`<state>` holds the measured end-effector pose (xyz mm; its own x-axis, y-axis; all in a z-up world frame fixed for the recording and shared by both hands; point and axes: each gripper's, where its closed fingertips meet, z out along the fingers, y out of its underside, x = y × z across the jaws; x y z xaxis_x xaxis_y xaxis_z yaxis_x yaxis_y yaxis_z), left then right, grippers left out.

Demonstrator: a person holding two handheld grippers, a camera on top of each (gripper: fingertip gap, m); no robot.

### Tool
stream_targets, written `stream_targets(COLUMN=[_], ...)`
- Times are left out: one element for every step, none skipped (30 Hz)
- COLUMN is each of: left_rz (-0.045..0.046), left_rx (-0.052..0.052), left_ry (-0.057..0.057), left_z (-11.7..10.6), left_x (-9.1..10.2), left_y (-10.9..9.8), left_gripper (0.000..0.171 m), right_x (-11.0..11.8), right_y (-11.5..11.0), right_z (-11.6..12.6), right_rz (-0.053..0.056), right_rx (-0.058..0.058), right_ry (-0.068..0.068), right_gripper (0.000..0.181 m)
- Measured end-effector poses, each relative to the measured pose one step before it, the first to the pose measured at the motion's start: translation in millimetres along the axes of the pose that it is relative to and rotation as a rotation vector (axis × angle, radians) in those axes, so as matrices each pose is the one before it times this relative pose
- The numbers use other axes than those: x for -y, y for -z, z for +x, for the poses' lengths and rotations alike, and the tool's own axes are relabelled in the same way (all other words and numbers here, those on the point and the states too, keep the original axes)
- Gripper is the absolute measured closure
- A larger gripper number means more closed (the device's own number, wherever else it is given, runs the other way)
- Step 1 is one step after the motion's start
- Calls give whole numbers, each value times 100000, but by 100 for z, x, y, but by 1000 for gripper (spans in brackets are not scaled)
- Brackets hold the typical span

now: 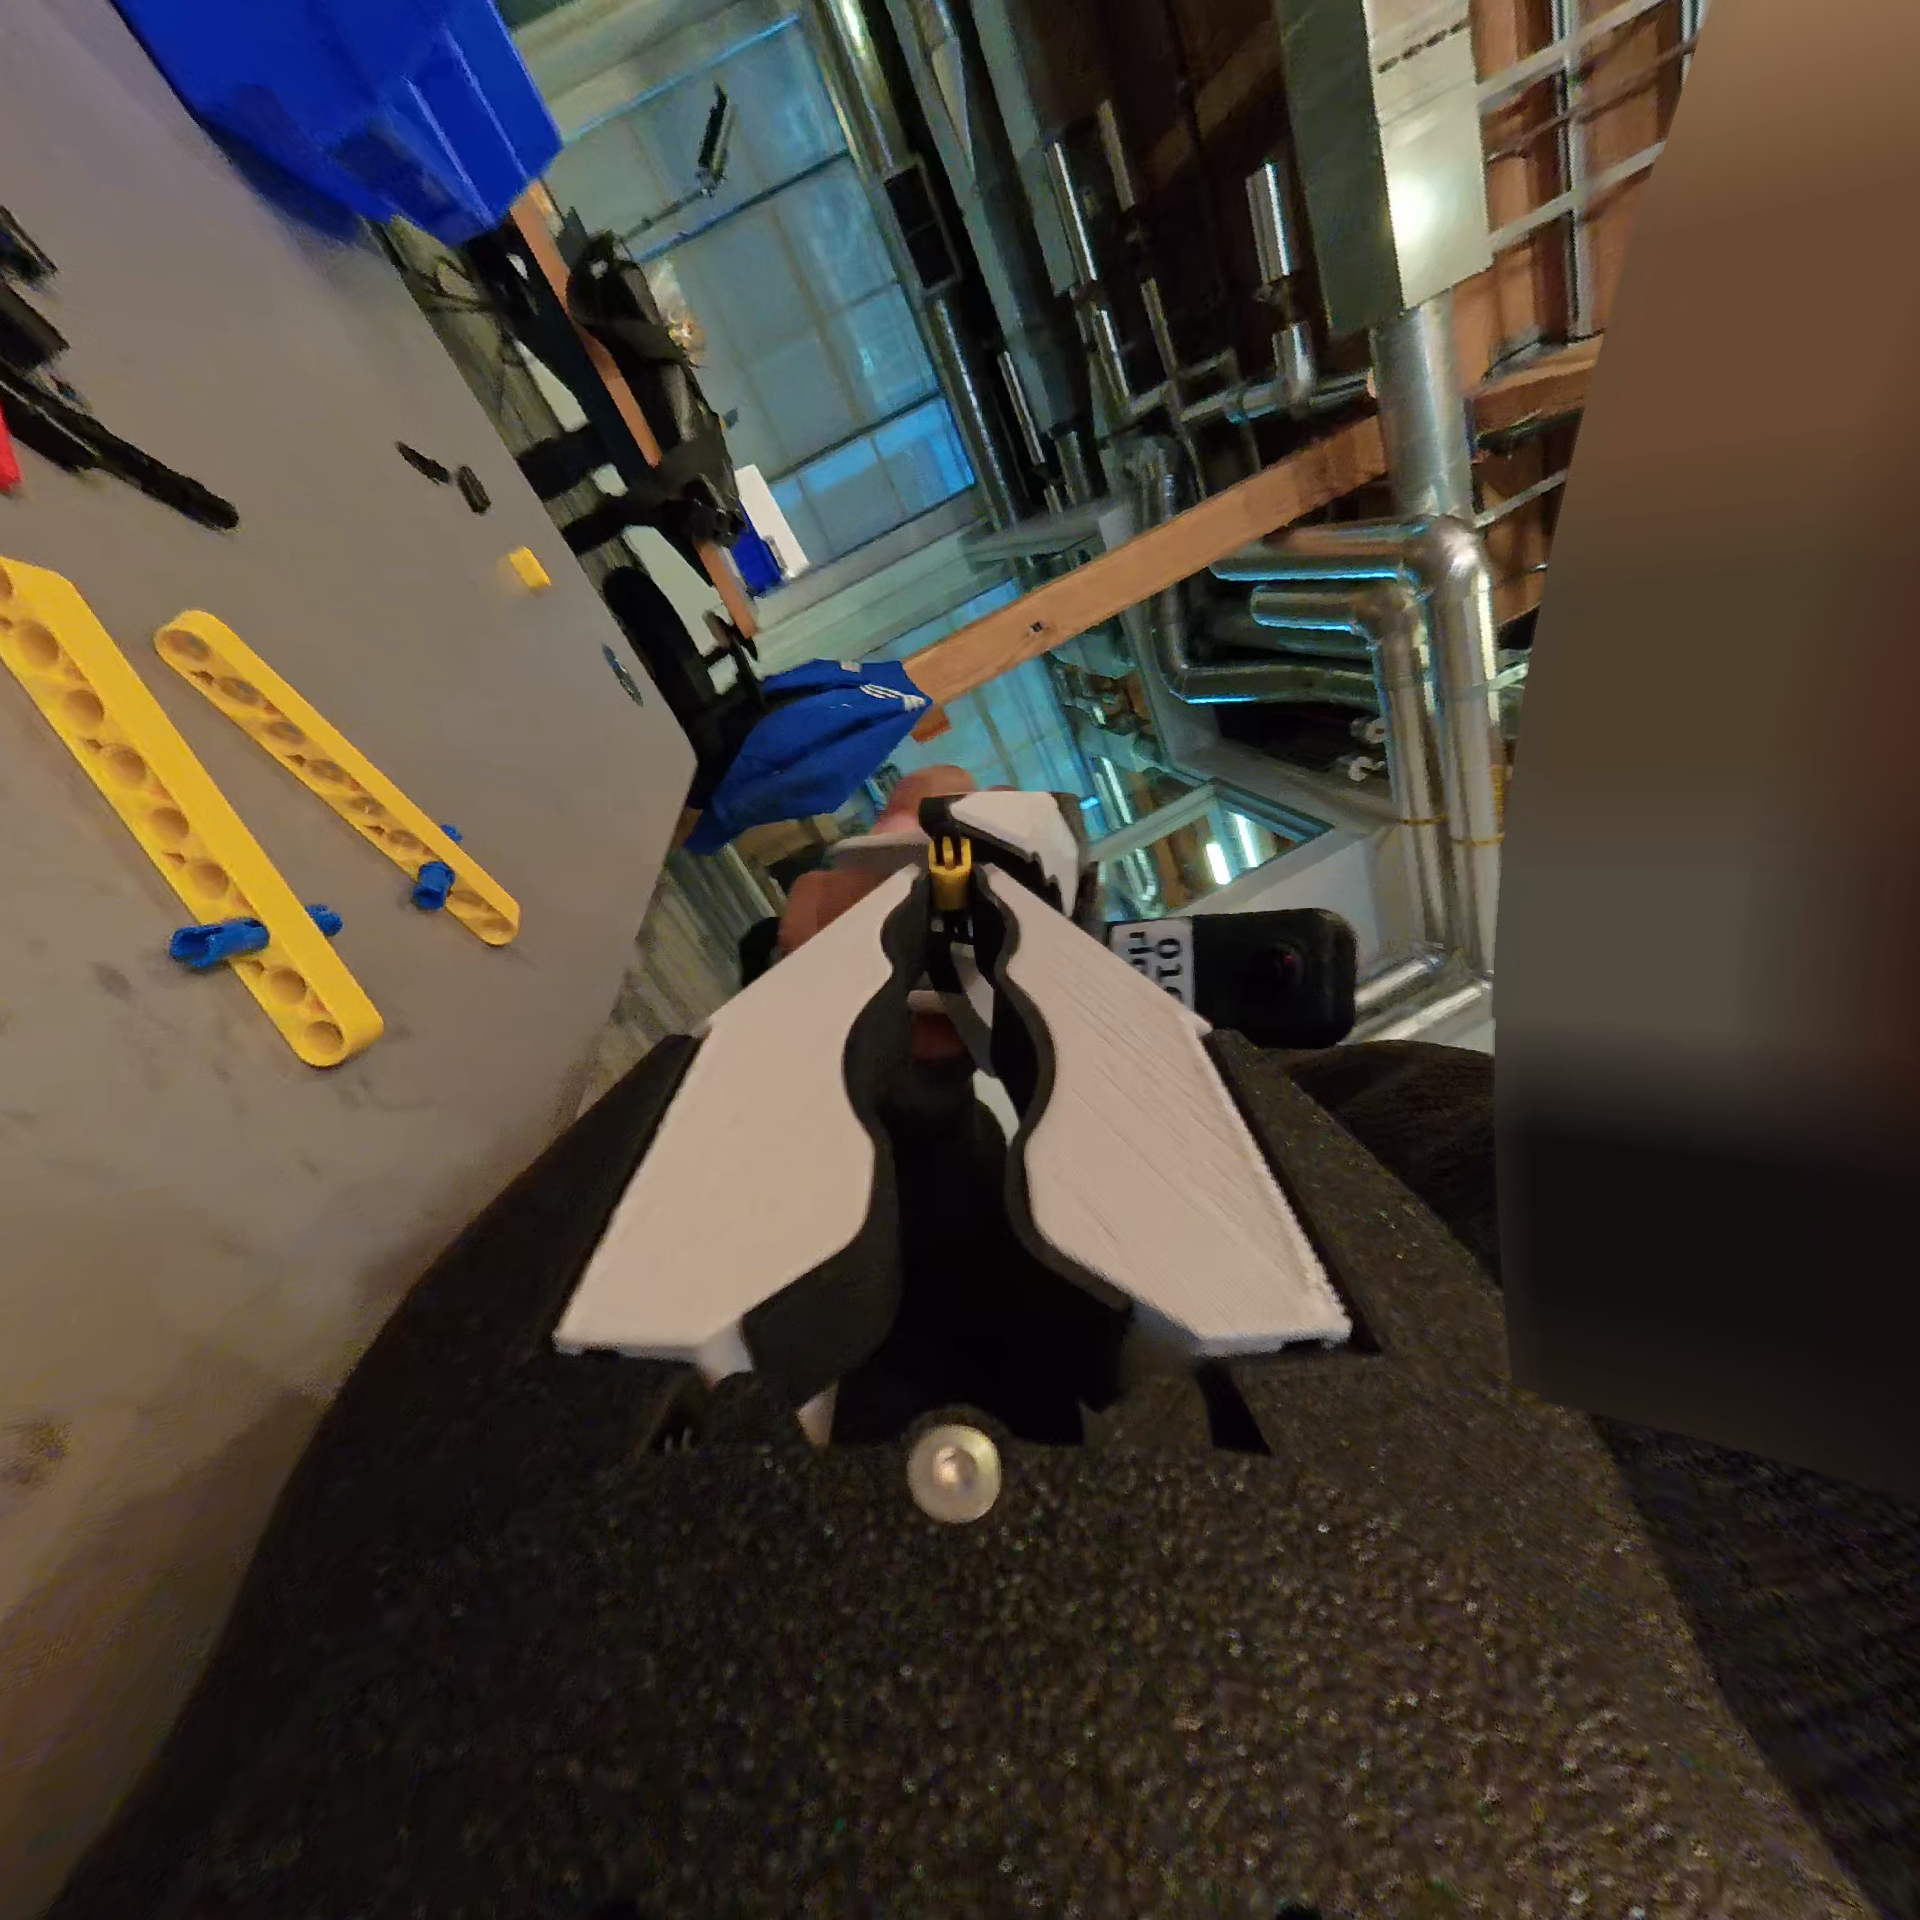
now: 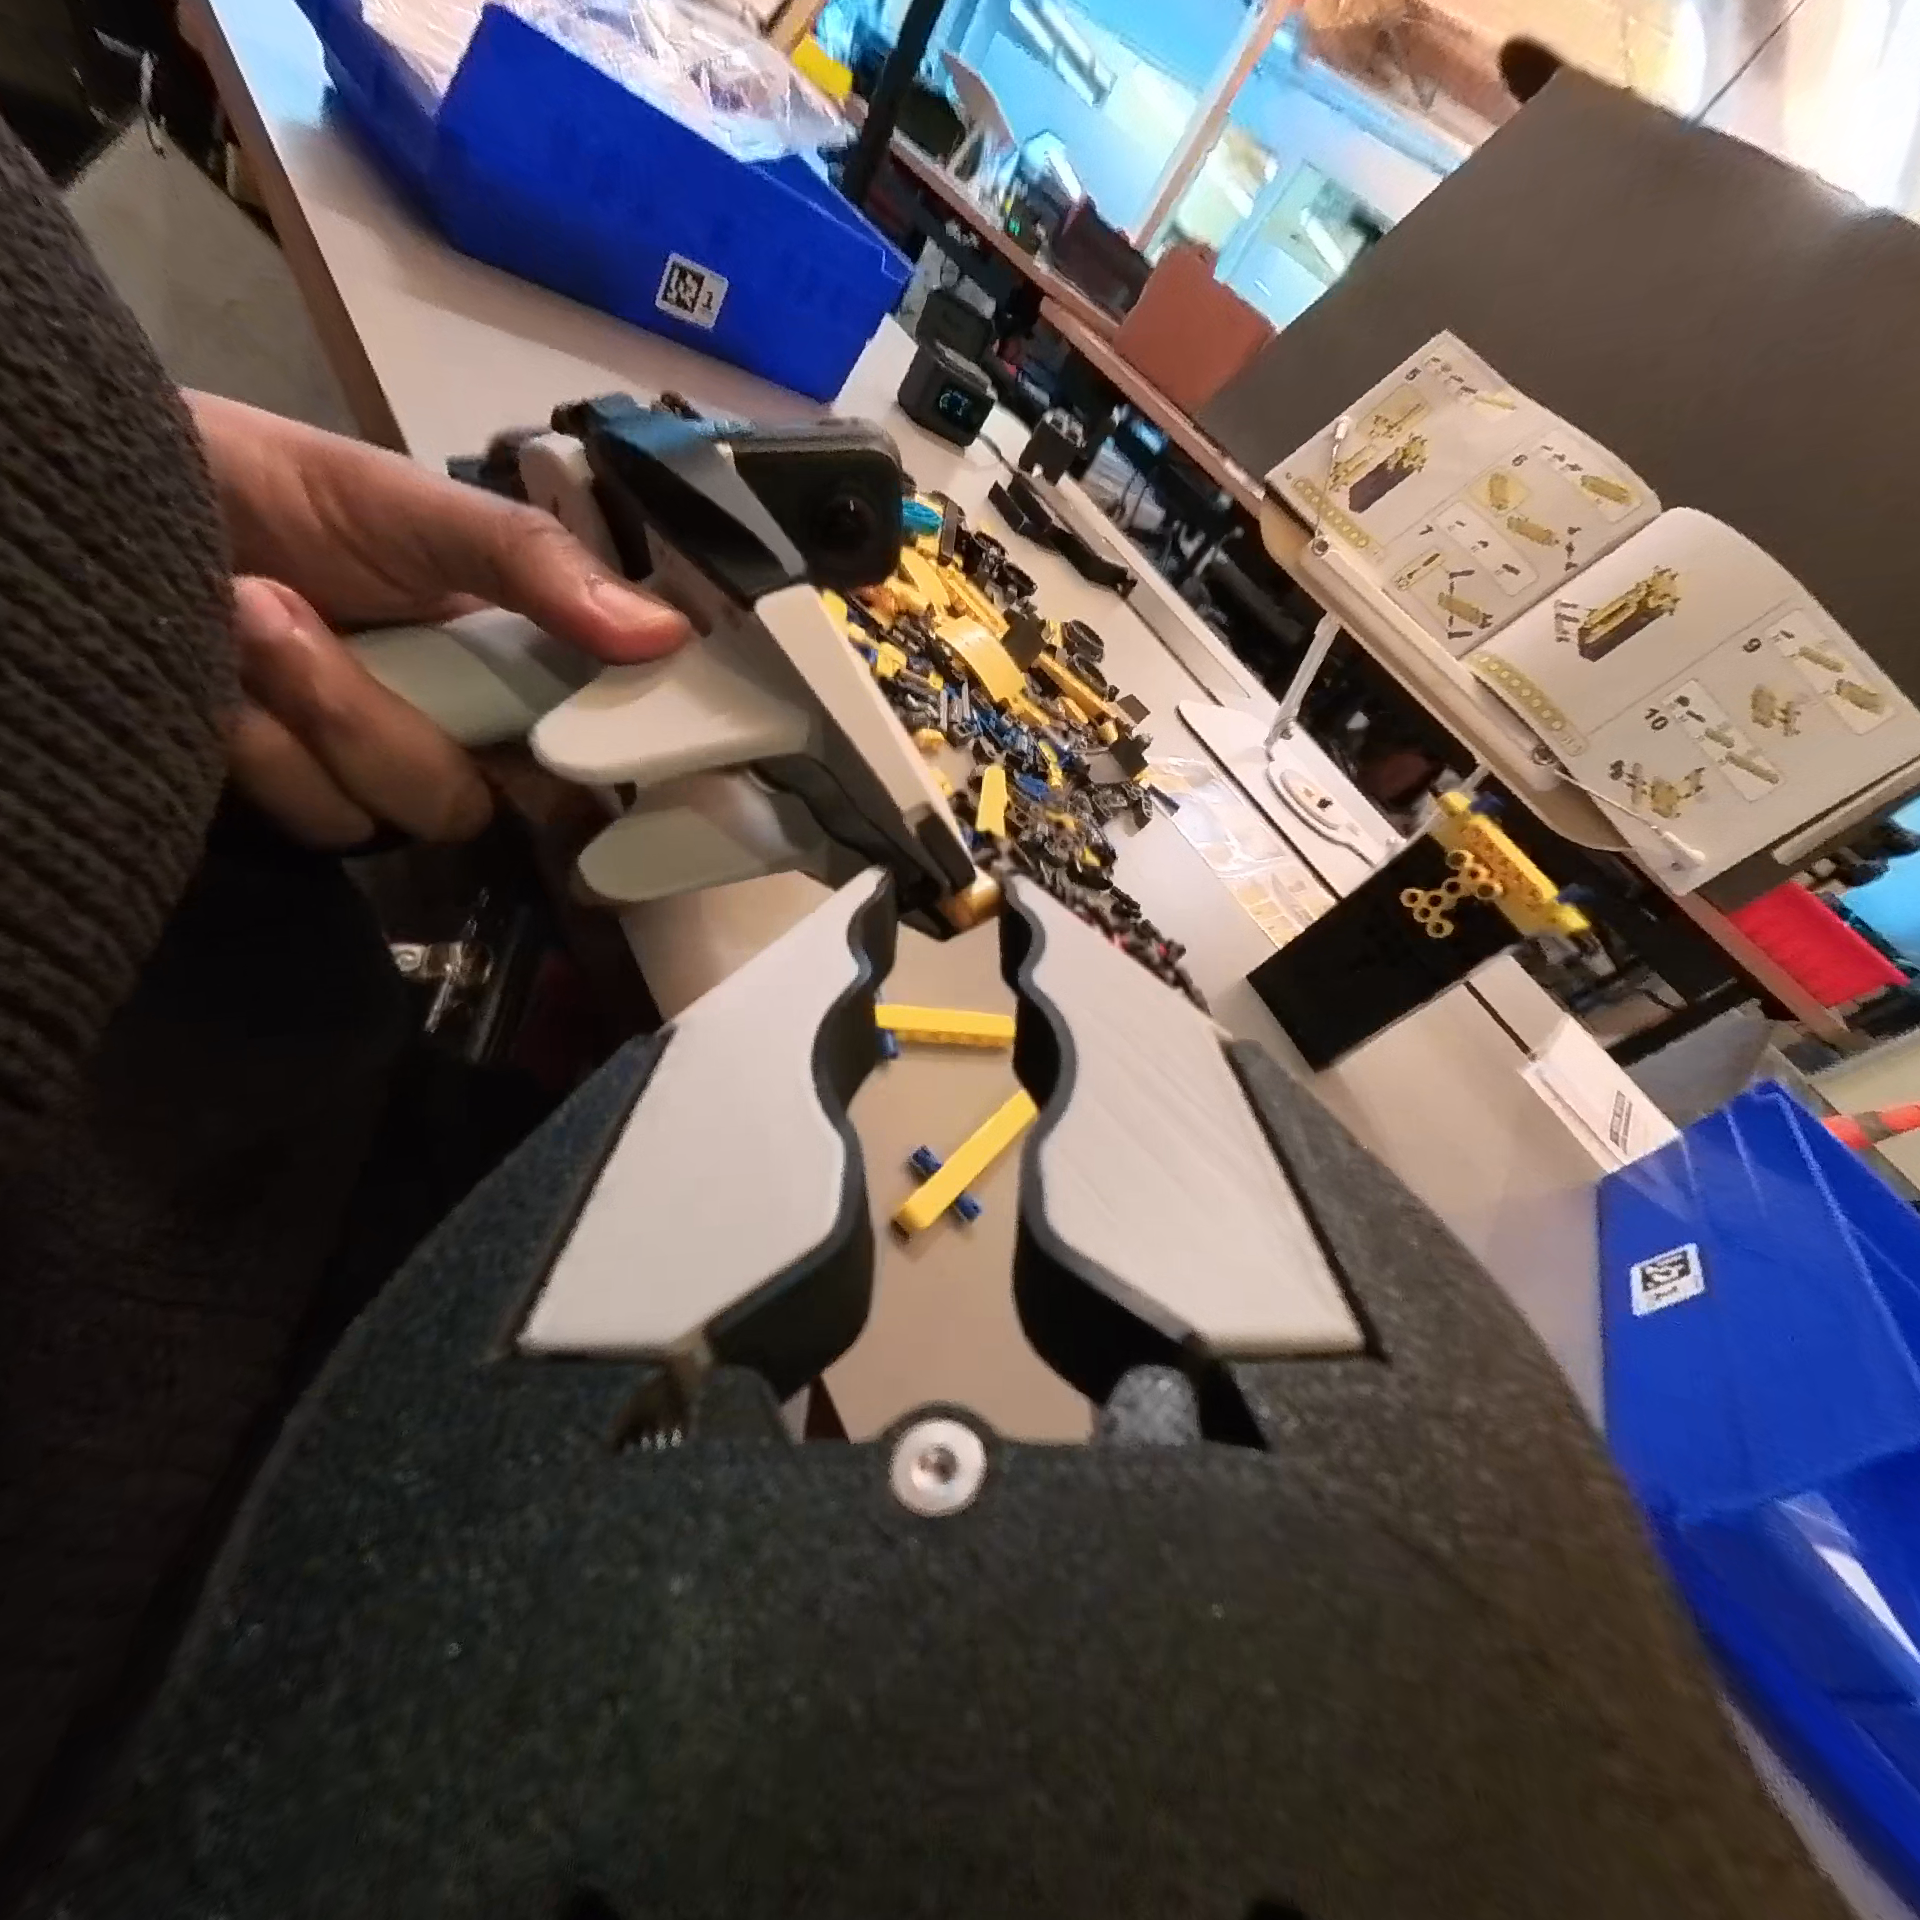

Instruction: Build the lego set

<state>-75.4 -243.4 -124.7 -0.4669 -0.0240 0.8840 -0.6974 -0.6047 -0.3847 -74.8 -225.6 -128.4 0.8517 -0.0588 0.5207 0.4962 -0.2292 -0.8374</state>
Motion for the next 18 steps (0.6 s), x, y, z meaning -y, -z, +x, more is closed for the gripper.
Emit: stream_targets(left_rz=[-772,7,483,515,43,-380,-914,-837,110,307,-33,-37,202,220,136,81,93,22], left_rx=[-1343,-990,-1243,-1452,-690,340,997,1783,2865,3307,2672,2715,2882,2697,2185,1738,1487,1711], left_ry=[1915,936,1425,996,-574,-1711,-2941,-3828,-3898,-3632,-3469,-3059,-2806,-2577,-2278,-1908,-1723,-1507], left_z=[-142,-203,-95,110,180,144,146,82,-62,-175,-169,-220,-259,-259,-181,-127,-90,-138], left_x=[134,118,60,54,32,-1,-31,14,186,263,214,180,179,156,128,119,113,105], left_y=[100,150,105,62,58,69,88,103,191,247,262,259,243,227,188,151,133,117], left_gripper=[165,165,164,165,165,165,165,164,162,157,154,154,152,154,153,154,154,154], right_x=[-36,-158,-112,54,194,172,155,138,59,28,34,5,-193,-575,-1112,-1577,-1825,-1768], right_y=[-95,-192,-149,-76,-38,-24,-19,18,67,162,226,234,178,74,-25,-116,-177,-229], right_z=[9,-27,-37,-12,-5,-25,-58,-4,177,323,388,430,478,502,597,716,699,596], right_rz=[1417,66,-324,307,962,925,874,813,619,682,983,936,-68,-2179,-5085,-7620,-8812,-8470], right_rx=[-504,-18,379,80,-157,139,532,442,-365,-965,-1057,-1124,-1208,-1141,-1322,-1779,-1412,-654], right_ry=[-1626,-1860,-427,879,897,-30,-1119,-1839,-2138,-2144,-2460,-3140,-3820,-4302,-4566,-4582,-4505,-4658], right_gripper=[162,162,161,161,161,161,161,161,161,161,161,161,161,160,160,160,160,160])
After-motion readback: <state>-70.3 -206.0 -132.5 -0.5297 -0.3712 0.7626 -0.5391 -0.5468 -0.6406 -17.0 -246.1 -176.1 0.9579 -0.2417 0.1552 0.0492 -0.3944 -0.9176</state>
